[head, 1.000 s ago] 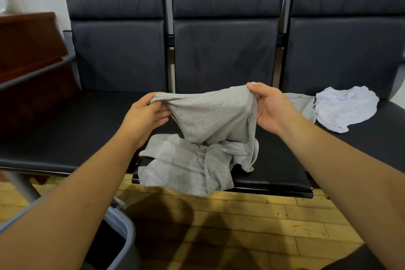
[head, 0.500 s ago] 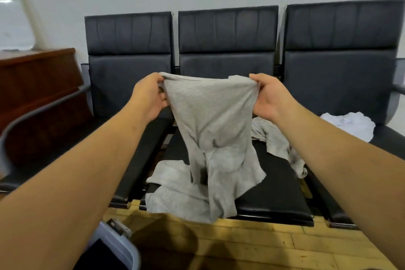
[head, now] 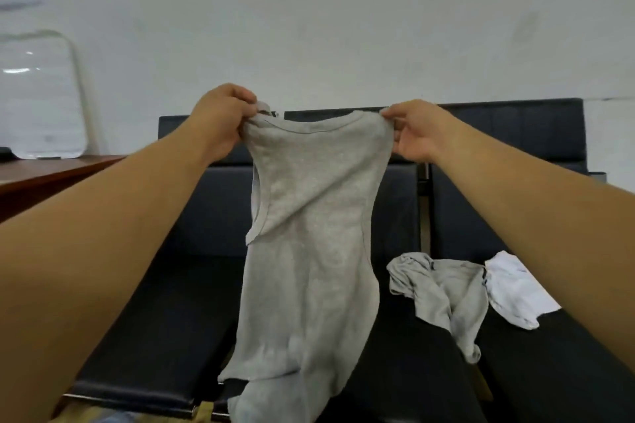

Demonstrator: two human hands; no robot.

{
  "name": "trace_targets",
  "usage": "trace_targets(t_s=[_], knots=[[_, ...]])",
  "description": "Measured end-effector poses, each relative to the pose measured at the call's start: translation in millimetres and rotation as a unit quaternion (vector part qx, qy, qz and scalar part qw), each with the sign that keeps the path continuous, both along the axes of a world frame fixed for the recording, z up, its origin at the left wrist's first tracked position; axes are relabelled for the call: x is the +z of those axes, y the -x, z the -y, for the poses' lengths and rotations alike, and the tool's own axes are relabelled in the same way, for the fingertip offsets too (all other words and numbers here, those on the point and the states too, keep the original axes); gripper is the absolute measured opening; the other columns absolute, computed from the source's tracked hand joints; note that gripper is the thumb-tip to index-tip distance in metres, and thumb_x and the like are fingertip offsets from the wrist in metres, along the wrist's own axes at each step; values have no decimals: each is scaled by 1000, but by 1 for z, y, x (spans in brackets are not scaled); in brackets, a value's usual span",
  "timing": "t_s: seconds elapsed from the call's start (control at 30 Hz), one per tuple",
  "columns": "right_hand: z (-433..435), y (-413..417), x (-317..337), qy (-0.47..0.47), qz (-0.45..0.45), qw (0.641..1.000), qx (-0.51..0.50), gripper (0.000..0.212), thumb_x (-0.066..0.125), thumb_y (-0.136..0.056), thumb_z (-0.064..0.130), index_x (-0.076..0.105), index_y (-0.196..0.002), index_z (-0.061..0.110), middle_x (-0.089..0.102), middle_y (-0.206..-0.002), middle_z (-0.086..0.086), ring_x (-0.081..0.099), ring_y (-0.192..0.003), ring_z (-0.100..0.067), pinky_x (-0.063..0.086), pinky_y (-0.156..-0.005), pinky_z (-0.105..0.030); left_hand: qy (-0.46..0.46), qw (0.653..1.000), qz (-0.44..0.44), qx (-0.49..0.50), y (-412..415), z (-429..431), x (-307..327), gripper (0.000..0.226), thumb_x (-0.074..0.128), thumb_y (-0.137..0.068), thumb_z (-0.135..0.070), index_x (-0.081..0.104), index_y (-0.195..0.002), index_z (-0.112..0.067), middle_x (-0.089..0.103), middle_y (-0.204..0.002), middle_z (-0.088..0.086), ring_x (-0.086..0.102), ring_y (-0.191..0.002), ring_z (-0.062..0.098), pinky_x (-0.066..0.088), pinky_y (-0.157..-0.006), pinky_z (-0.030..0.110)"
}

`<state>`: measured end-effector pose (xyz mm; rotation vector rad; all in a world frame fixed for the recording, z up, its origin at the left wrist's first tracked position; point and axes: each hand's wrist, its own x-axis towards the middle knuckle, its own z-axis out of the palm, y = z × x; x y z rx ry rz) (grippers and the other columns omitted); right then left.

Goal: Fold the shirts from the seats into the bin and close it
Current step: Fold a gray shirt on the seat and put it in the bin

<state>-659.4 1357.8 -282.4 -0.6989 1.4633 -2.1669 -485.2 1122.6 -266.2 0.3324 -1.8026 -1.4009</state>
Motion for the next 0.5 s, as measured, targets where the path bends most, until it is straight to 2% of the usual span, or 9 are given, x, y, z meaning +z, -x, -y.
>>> trace_targets(t_s=[0.1,0.17,0.23,0.27,0.33,0.4,0.5], knots=[[-5,-5,-13,-166,-90,980,-55,20,60,-92,1,64,-111,-2,68,-109,-16,69,-86,-24,62,-74,-37,11,999,40,-29,-10,-7,-2,24,60,-91,3,65,-93,-20,63,-105,12,62,-84,21,54,-67,32],[-6,-13,-21,-305,-194,929,-82,20,65,-91,6,68,-110,0,70,-106,-17,70,-86,-25,62,-76,-40,30,995,84,-55,-13,-18,-5,24,64,-91,0,66,-103,-21,63,-111,11,64,-89,23,58,-70,33],[-2,-25,-24,-374,-291,878,-72,26,70,-91,30,70,-111,13,70,-104,-6,68,-92,-20,58,-86,-41,42,988,117,-88,-12,-31,-10,26,65,-91,-1,65,-110,-19,63,-115,10,65,-93,22,58,-72,32],[1,-32,-25,-366,-319,873,-48,35,69,-89,45,70,-115,20,69,-111,0,65,-100,-16,54,-93,-41,47,986,126,-101,-10,-37,-13,27,65,-91,-1,65,-112,-17,63,-115,10,64,-93,21,57,-71,31],[11,-43,-27,-294,-294,908,48,50,66,-87,57,69,-120,21,69,-120,2,64,-112,-14,48,-102,-41,54,982,135,-121,-3,-47,-20,27,65,-91,-2,63,-115,-15,64,-115,11,64,-92,19,56,-70,29],[20,-50,-33,-242,-243,930,133,48,68,-88,50,71,-116,11,73,-112,-8,70,-105,-20,54,-96,-41,50,980,134,-141,2,-55,-28,27,64,-92,-1,61,-118,-10,66,-116,14,66,-95,20,56,-77,31],[27,-54,-43,-215,-237,938,133,21,71,-91,26,73,-101,7,74,-99,-9,71,-92,-22,59,-85,-38,20,979,122,-164,8,-62,-41,26,62,-93,1,59,-118,-4,66,-118,19,68,-104,25,58,-88,36]])
